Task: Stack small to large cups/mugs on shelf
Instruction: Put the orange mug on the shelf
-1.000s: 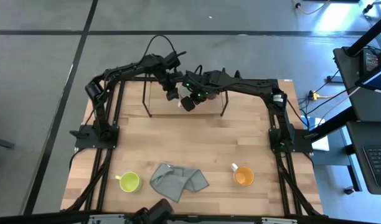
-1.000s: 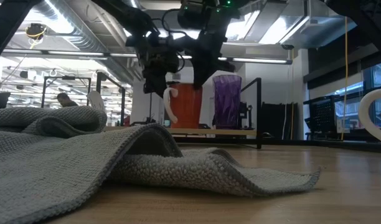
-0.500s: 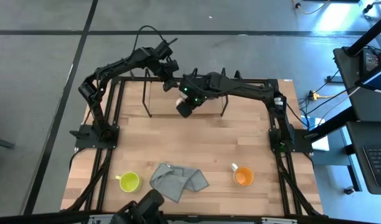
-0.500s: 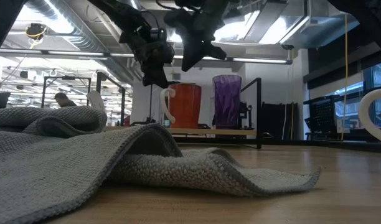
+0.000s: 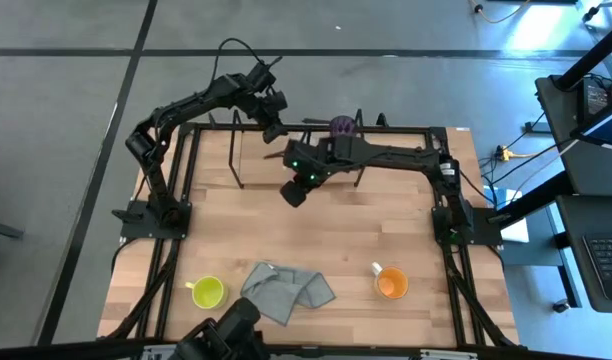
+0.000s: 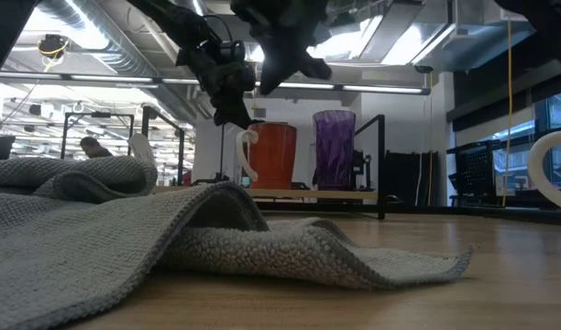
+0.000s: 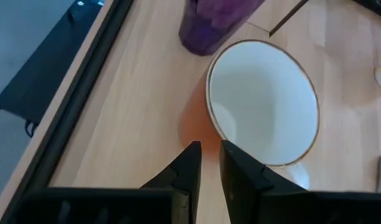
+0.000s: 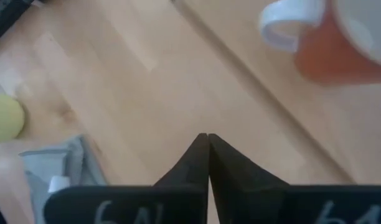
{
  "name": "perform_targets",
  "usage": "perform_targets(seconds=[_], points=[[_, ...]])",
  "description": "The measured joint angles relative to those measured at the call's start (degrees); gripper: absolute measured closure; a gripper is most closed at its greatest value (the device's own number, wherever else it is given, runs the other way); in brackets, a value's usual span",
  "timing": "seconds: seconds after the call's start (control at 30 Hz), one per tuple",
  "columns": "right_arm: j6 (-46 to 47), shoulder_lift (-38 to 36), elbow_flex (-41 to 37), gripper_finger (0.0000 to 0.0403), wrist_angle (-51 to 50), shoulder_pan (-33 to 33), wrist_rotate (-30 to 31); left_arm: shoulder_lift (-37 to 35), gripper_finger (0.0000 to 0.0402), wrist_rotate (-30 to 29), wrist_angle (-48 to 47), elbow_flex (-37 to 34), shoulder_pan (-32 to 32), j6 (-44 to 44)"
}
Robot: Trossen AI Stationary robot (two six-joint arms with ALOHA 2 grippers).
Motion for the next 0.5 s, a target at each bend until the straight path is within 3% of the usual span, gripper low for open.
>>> perform_targets(seconds=[0.23, 0.5], points=[[2.8, 0.0, 0.0, 0.0392, -0.2, 1.7, 1.0, 0.0, 0.0349, 0.0, -5.7, -0.6, 0.1, 0.0], [4.1, -1.1, 0.1, 0.0391, -1.5, 1.0, 6.9, 0.1, 0.0349, 5.4, -9.3, -7.2, -2.0, 0.0]])
